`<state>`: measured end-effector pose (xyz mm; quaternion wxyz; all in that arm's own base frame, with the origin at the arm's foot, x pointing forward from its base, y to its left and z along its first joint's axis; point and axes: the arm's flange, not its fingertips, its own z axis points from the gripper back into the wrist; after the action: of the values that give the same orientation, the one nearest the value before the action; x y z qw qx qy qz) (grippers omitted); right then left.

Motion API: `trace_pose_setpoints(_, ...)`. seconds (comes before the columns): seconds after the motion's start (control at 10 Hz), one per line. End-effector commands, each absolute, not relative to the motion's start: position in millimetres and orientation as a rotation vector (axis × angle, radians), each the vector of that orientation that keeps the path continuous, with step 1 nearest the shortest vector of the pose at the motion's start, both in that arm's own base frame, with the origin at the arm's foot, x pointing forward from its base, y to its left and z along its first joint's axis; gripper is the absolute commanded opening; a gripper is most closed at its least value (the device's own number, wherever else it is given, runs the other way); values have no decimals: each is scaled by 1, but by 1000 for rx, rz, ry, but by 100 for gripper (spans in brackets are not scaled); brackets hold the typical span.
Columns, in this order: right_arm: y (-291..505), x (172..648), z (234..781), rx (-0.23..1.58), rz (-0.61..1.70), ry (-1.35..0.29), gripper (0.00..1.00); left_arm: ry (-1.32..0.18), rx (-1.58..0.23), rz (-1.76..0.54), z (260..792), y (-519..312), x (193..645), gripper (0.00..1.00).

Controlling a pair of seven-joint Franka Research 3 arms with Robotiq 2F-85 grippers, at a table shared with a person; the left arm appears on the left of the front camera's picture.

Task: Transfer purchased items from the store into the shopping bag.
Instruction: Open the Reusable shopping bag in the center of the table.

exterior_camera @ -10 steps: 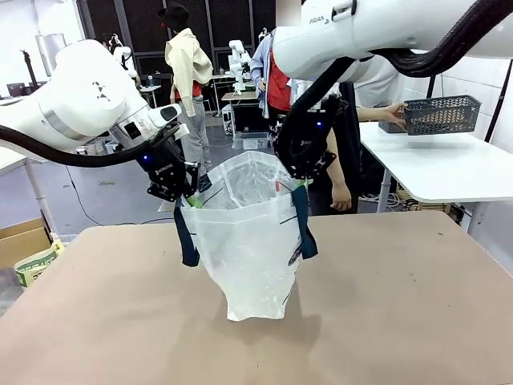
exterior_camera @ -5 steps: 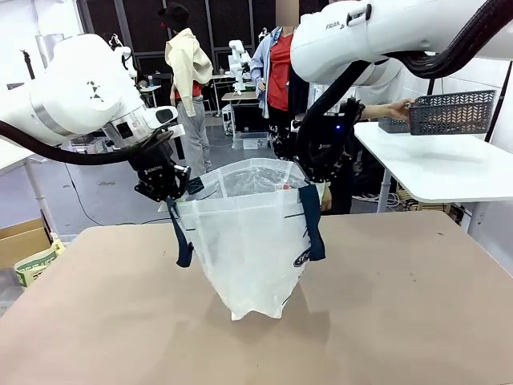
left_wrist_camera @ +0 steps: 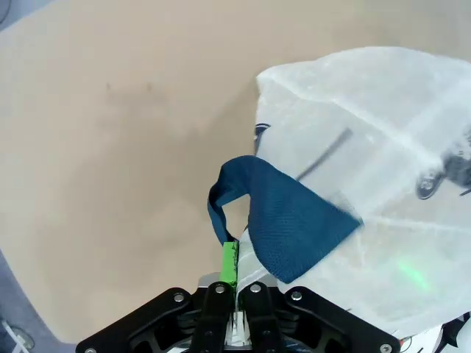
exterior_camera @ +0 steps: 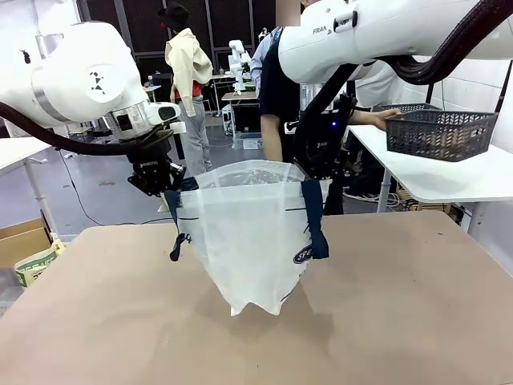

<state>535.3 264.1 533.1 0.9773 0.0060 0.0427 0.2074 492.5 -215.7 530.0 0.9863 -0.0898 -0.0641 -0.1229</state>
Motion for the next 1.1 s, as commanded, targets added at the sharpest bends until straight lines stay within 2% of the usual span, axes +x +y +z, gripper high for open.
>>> trace_pose_setpoints(0.0,265,532,523,53,465,17,0,-193,-278,-319,523,-229,500,0)
trace_pose_setpoints(0.2,265,524,519,100,487,-19,0,-194,-384,-367,517,-238,503,0)
trace_pose_setpoints(0.5,265,521,518,103,480,-32,0,-175,-380,-396,512,-240,505,0)
trace_pose_setpoints(0.6,266,520,519,104,483,-40,0,-225,-361,-380,511,-240,505,0)
trace_pose_setpoints(0.7,273,530,528,76,465,-23,0,-187,-369,-372,517,-244,503,0)
trace_pose_setpoints(1.0,273,529,531,76,465,-32,0,-192,-366,-370,517,-243,504,0)
